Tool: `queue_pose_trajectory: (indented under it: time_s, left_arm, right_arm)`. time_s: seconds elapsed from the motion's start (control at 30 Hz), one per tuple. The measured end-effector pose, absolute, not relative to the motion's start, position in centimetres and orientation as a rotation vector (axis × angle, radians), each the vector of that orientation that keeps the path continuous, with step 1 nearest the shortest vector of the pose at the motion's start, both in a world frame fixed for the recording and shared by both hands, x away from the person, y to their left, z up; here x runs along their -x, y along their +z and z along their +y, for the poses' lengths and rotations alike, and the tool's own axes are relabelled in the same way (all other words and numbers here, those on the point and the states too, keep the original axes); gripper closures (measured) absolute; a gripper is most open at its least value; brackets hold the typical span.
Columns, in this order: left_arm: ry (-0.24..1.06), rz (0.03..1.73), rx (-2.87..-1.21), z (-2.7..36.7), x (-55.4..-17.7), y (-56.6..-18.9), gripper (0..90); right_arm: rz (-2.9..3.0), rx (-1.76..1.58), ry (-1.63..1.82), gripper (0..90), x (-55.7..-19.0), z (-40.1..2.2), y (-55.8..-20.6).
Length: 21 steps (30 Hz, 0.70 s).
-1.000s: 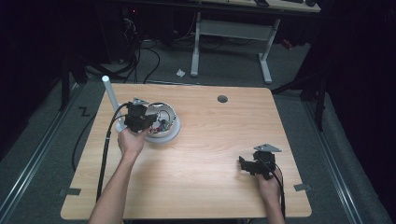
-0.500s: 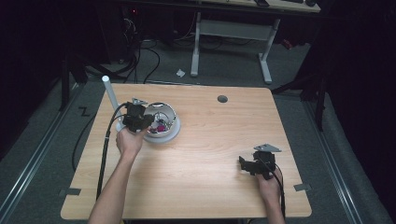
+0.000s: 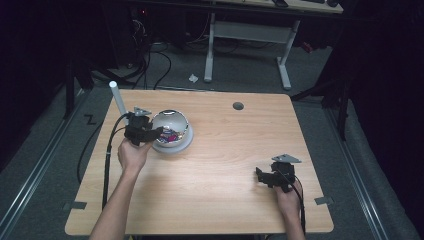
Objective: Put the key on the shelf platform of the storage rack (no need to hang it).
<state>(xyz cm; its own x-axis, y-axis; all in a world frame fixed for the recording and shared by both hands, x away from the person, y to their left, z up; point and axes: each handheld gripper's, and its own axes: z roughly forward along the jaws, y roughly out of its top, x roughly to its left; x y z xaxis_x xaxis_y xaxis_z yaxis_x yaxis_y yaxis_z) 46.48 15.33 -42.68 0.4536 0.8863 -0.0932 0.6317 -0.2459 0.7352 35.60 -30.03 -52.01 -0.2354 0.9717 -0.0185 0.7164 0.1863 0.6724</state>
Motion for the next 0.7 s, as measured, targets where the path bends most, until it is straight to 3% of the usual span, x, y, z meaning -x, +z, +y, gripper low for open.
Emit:
queue_pose_trajectory:
  time_s: [0.7]
  left_arm:
    - [0.449, 1.175, -1.94, 16.0, -41.9, -41.4, 43.0]
  right_arm:
    - [2.023, -1.579, 0.765, 14.3, -35.6, -30.0, -52.0]
